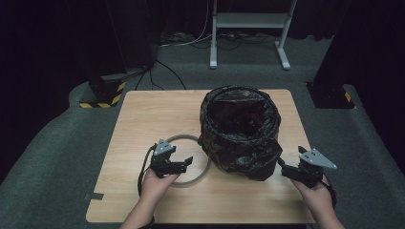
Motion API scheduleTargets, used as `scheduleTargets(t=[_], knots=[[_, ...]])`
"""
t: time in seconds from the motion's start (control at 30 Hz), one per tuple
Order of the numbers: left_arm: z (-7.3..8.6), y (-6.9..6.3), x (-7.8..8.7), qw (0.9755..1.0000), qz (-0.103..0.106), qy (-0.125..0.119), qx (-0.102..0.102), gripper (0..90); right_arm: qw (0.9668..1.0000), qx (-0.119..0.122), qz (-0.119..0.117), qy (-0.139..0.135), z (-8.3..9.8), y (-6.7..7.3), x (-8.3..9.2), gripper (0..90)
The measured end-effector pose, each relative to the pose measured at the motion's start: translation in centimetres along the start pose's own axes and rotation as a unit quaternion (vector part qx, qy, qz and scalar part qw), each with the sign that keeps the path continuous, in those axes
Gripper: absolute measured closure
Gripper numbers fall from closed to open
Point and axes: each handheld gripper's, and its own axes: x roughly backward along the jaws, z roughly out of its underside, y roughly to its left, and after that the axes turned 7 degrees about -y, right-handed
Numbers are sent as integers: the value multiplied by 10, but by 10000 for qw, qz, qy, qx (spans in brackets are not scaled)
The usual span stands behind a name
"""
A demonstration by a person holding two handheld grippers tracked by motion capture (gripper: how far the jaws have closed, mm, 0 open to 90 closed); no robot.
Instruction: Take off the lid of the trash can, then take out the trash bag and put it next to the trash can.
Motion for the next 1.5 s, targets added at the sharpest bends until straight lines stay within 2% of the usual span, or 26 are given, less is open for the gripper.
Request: scheduleTargets(t=[0.07,0.27,0.43,0.53,0.57,0.63,0.7,0.77,0.87,0.93,1.03,1.1,1.17,1.27,1.3,1.4,1.5], knots=[[-3,0,3,9999,2,-106,93,153,9999,45,45,-146,-5,-1,3,135],[-10,-2,9,9994,89,-294,134,150,9993,58,102,-363,-11,-2,11,135],[-20,-9,17,9987,102,-493,34,152,9987,72,138,-480,-19,-5,17,133],[-26,-13,21,9973,241,-690,-27,166,9985,-8,111,-538,-26,-8,19,133],[-28,-16,24,9962,260,-826,-34,172,9982,94,142,-584,-28,-7,21,130],[-30,-18,24,9957,283,-880,-81,181,9980,141,151,-595,-30,-7,21,129],[-31,-21,26,9950,278,-927,-240,179,9977,158,187,-633,-33,-7,23,129],[-33,-25,30,9941,256,-1006,-317,171,9970,96,218,-743,-40,-8,28,129],[-35,-27,32,9940,224,-1021,-335,183,9962,76,184,-853,-47,-7,33,129],[-36,-27,34,9939,234,-1021,-335,186,9959,65,165,-888,-50,-7,34,130],[-40,-26,40,9933,243,-1120,-158,186,9950,76,109,-986,-58,-3,38,130],[-43,-27,45,9918,219,-1254,-117,182,9944,58,71,-1050,-63,-1,40,130],[-45,-29,51,9894,220,-1423,-157,185,9937,39,24,-1120,-69,2,43,129],[-49,-34,53,9885,273,-1478,-181,178,9927,2,-88,-1203,-77,7,44,127],[-51,-36,53,9880,291,-1507,-163,176,9914,-49,-150,-1303,-82,9,46,131],[-57,-40,54,9861,386,-1613,-87,180,9903,-79,-197,-1374,-87,10,47,133],[-65,-47,55,9841,386,-1724,-195,198,9880,-124,-226,-1521,-95,11,48,147]])
